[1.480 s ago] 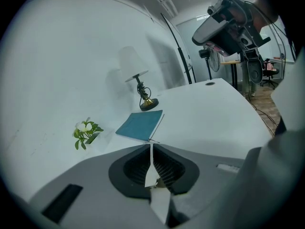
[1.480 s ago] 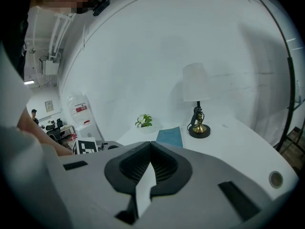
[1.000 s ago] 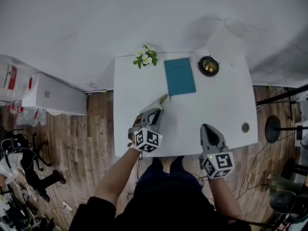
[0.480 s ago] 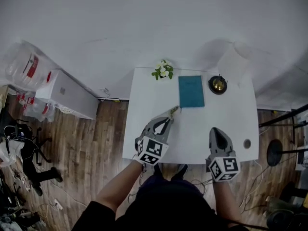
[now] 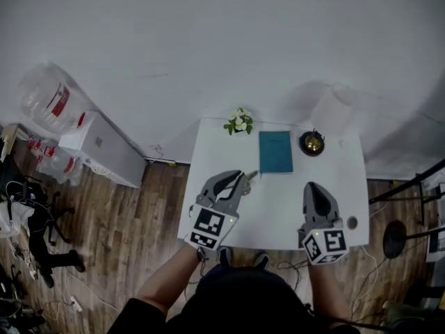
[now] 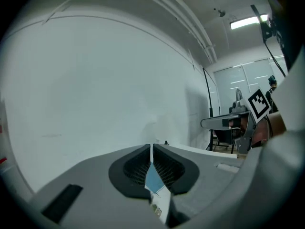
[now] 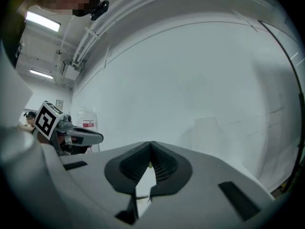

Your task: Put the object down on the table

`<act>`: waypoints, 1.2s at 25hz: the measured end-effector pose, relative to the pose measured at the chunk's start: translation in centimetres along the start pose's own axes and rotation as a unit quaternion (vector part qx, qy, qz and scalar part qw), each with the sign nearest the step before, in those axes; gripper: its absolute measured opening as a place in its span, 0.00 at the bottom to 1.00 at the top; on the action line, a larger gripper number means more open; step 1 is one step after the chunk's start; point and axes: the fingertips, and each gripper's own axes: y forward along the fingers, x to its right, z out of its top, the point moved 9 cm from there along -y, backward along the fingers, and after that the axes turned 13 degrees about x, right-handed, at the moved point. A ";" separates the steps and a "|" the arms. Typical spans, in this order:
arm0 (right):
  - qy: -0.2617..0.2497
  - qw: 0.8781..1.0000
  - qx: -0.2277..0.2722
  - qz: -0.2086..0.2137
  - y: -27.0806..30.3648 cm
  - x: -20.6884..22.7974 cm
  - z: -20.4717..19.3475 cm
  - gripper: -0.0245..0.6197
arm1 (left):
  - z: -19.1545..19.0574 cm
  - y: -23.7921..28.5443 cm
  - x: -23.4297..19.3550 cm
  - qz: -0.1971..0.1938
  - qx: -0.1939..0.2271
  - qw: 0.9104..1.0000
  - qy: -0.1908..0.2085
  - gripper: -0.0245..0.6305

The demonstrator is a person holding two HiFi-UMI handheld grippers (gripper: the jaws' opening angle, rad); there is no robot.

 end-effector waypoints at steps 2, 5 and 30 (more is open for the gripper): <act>-0.011 1.000 0.015 0.004 0.3 -0.1 1.0 0.05 | 1.4 -0.1 -0.1 0.007 0.018 1.000 0.001 0.07; -0.022 0.999 0.032 0.005 0.5 0.1 2.2 0.05 | 2.9 0.0 0.1 0.011 0.034 0.999 -0.003 0.07; -0.052 0.996 0.078 0.011 1.5 2.0 4.7 0.05 | 5.1 2.9 1.5 0.008 0.062 0.998 -0.009 0.07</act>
